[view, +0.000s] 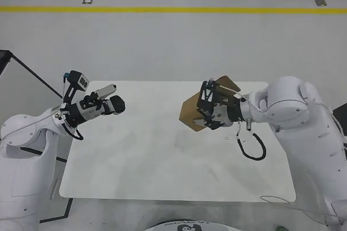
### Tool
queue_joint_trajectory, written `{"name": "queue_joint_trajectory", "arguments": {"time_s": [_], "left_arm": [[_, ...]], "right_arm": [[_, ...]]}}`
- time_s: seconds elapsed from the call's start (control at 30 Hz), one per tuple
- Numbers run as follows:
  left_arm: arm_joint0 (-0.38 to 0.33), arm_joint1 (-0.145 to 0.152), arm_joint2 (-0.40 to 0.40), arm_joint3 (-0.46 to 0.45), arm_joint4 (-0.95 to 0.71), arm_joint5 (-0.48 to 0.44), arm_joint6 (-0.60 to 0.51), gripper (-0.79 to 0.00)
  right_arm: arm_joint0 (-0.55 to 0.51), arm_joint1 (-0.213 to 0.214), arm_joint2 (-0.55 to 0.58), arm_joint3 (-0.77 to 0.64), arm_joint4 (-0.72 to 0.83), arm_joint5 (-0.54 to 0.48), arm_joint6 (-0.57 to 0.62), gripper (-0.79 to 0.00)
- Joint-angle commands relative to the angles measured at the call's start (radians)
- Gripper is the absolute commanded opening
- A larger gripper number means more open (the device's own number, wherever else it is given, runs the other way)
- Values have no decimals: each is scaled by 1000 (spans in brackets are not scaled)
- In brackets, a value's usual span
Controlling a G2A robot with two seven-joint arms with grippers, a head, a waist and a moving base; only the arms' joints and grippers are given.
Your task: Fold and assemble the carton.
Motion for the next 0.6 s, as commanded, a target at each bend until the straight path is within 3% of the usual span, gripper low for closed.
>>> {"name": "queue_joint_trajectory", "arguments": {"time_s": [0.0,0.07,0.4,0.57], "left_arm": [[0,0,0,0,0,0,0,0],[0,0,0,0,0,0,0,0],[0,0,0,0,0,0,0,0],[0,0,0,0,0,0,0,0]], "right_arm": [[35,4,-72,25,-33,-18,-18,-785],[57,6,-116,49,-39,-35,-35,-785],[57,6,-116,49,-39,-35,-35,-785],[105,-8,-243,39,-219,-39,-40,-785]]}}
